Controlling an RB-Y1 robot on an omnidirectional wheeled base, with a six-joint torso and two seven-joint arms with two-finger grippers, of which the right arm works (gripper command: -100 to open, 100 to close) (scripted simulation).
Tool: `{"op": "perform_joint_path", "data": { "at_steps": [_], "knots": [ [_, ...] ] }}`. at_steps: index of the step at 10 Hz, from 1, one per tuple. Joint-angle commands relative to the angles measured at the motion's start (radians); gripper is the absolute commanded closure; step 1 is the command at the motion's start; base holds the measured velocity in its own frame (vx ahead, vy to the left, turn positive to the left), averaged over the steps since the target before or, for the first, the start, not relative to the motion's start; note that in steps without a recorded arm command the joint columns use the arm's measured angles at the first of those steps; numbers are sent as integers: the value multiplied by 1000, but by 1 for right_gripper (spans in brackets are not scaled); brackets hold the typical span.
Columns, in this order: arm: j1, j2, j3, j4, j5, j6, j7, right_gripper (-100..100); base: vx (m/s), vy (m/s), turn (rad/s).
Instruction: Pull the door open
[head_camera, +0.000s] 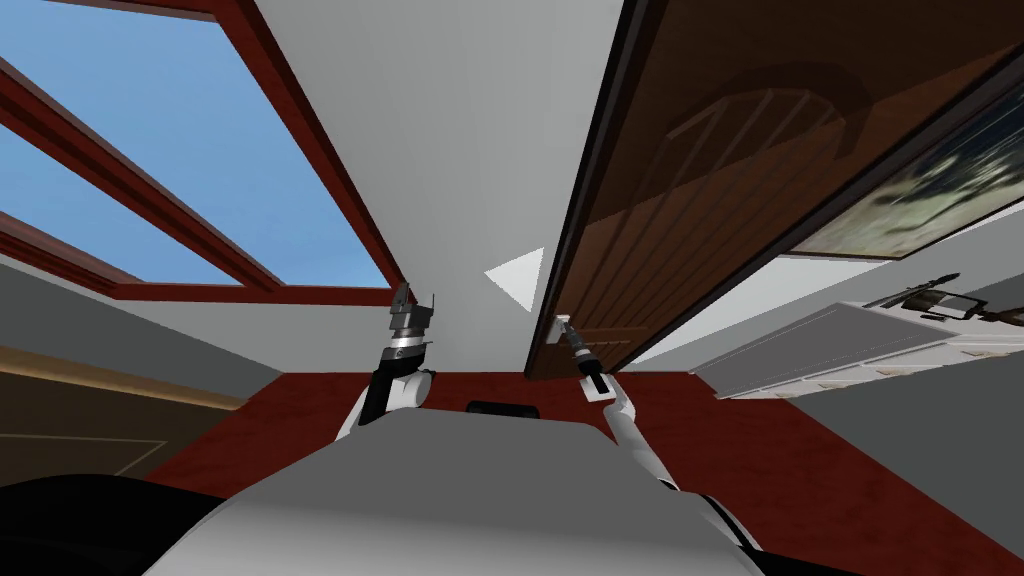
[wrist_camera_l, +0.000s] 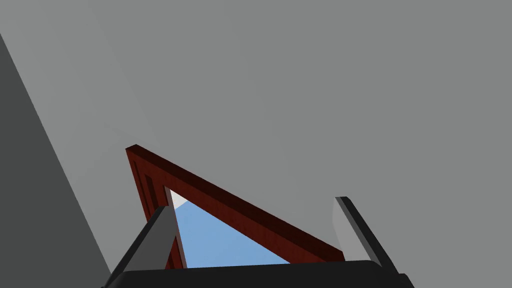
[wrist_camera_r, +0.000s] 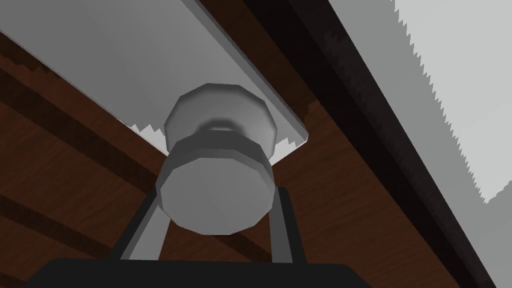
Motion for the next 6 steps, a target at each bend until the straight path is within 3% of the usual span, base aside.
{"op": "perform_joint_path", "data": {
  "at_steps": [1, 6],
  "knots": [
    [-3, 3, 5, 1, -16, 0, -35, 100, -63, -41, 74],
    [-32, 6, 19, 30, -129, 11, -175, 100, -75, -61, 114]
  ]
}}
